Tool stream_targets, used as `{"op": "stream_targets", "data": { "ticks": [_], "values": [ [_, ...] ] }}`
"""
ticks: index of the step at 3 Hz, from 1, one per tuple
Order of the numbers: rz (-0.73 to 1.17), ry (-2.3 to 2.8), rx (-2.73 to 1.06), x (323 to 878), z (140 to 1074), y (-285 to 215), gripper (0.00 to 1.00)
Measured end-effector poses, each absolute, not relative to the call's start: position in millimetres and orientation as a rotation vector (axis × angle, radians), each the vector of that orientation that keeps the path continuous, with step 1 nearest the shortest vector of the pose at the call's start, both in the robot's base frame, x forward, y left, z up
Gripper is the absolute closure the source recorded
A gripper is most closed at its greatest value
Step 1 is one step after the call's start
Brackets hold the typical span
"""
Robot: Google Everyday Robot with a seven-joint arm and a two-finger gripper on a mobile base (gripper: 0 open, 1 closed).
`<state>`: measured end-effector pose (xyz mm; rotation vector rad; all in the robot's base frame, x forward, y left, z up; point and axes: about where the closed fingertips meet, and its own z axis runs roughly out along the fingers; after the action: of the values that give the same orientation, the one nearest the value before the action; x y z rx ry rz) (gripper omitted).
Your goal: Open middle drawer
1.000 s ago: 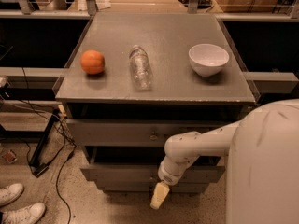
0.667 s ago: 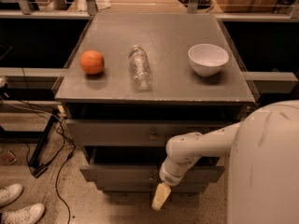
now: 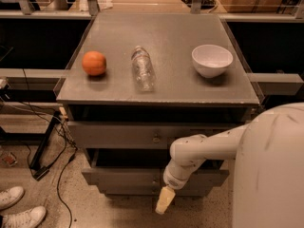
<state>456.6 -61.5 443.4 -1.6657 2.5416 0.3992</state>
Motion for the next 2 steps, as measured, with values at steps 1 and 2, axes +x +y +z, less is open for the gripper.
{"op": "stream_targets", "data": {
  "ticks": [1, 2],
  "values": [
    [0.404, 2.550, -1.669, 455.2, 444.6, -63.9, 0.00],
    [0.404, 2.551, -1.656, 456.4, 444.4, -66.0, 0.00]
  ]
}}
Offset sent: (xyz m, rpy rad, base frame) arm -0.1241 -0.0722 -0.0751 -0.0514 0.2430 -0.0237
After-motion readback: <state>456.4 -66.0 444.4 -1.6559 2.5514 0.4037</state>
